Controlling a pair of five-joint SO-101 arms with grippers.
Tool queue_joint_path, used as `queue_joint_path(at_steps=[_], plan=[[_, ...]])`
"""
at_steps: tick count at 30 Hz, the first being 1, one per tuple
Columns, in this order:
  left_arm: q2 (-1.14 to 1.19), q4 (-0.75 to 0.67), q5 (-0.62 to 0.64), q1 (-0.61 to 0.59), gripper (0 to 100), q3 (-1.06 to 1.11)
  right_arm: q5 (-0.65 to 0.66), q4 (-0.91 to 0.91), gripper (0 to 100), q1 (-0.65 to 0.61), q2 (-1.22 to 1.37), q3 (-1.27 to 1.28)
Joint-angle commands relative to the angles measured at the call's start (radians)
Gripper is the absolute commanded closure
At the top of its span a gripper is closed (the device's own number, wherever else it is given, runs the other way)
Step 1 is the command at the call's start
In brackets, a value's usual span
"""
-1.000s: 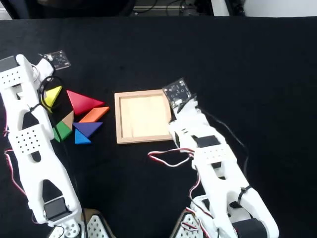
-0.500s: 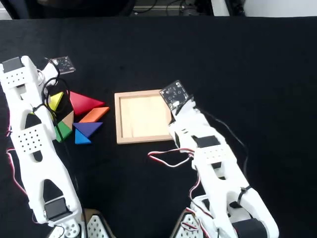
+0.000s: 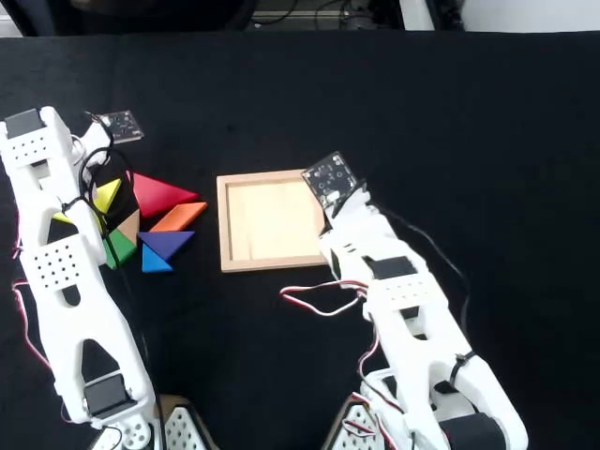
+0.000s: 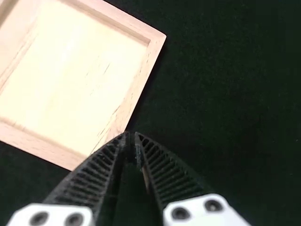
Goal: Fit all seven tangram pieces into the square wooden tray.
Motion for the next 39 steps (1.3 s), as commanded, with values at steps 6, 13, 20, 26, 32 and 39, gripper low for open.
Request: queue_joint_path(at_steps=[6, 13, 20, 26, 32, 39], plan=[[-0.005, 0.02, -0.394, -0.025, 96, 0.038, 0.008, -0.02, 98.7, -0.012, 0.002, -0.005], [-0.018, 0.041, -0.391, -0.025, 97, 0.012, 0.008, -0.02, 98.7, -0.012, 0.001, -0.007], [-0.098, 0.066, -0.299, -0.016, 97, -0.061, 0.009, -0.02, 98.7, -0.014, 0.001, -0.007], [-0.244, 0.066, -0.242, -0.008, 97, 0.036, 0.009, -0.02, 98.7, -0.014, -0.001, -0.007], [-0.434, 0.066, -0.092, 0.048, 97, 0.216, 0.009, -0.02, 98.7, -0.014, -0.004, -0.007], [-0.697, 0.066, 0.333, 0.173, 97, 0.42, 0.009, -0.02, 98.7, -0.008, -0.005, -0.01]])
